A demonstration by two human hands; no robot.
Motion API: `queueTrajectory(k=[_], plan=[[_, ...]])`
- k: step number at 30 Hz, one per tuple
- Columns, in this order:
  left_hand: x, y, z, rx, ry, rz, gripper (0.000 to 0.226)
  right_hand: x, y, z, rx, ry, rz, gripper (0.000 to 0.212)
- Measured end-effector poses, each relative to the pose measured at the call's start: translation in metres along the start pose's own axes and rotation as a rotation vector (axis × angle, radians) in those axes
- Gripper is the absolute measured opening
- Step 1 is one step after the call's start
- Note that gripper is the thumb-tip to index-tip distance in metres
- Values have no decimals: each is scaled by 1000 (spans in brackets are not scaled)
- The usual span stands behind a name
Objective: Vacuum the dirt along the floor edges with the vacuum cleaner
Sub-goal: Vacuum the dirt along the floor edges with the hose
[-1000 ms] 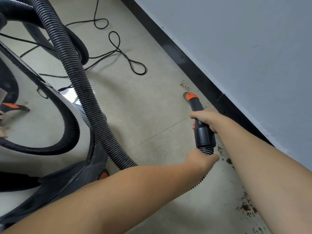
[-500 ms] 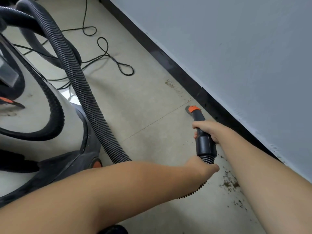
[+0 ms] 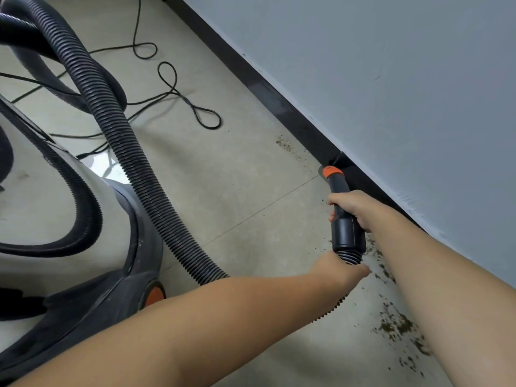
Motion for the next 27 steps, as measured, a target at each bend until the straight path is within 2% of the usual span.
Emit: queueTrajectory(k=[15,27], plan=[[-57,28,36,134,91,-59,15,-36,-68,-36,27,-60,104,27],[-86,48,72,134,162,-89,16,-48,-115,-60,53,-92,142,34]])
Point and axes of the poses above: each hand's wrist, its own x-axis away from the middle knuckle, its own z-axis out of the back of the hand, y = z × x, the point moved 2 cm from there along -x, towards the middle knuckle, and after that the axes turned 11 degrees about y, right-handed, at the moved point
